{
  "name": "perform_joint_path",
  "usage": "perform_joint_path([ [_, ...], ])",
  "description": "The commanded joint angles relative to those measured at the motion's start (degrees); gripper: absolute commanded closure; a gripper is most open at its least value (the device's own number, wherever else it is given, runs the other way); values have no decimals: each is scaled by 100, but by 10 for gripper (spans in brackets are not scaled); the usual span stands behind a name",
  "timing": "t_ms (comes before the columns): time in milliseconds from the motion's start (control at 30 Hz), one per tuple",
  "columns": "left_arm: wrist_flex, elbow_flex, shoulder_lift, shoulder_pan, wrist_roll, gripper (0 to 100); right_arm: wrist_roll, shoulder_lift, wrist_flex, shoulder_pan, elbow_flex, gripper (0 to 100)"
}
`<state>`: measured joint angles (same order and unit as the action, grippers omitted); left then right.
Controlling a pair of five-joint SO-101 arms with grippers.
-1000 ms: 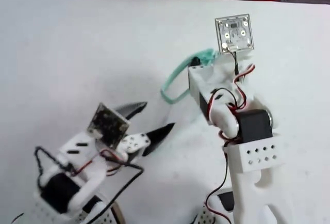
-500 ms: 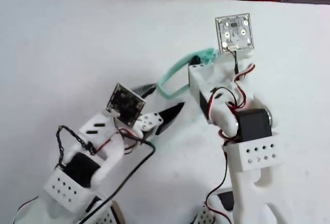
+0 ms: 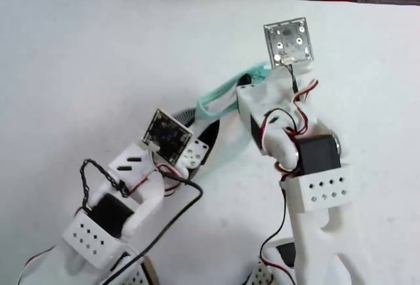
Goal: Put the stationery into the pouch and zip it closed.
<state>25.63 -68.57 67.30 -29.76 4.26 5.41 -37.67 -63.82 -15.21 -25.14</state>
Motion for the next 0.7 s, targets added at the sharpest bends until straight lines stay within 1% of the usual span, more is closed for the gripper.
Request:
perform_joint_path([
  [0,-132,-62,22,84,35,976,193,-224,-629,31,624,765],
  [167,-149,-141,22,66,35,976,185,-295,-1648,22,2549,759],
  [300,-123,-141,22,84,35,976,185,66,-2202,66,3833,708],
  [400,-97,-141,22,84,35,976,202,444,-2492,505,4510,704],
  [467,-97,-149,22,84,35,976,229,699,-2703,936,4668,704],
  [533,-97,-149,22,84,35,976,237,954,-2870,1288,4519,704],
  [667,-88,-158,22,84,35,976,633,1200,-2712,1640,3596,704],
])
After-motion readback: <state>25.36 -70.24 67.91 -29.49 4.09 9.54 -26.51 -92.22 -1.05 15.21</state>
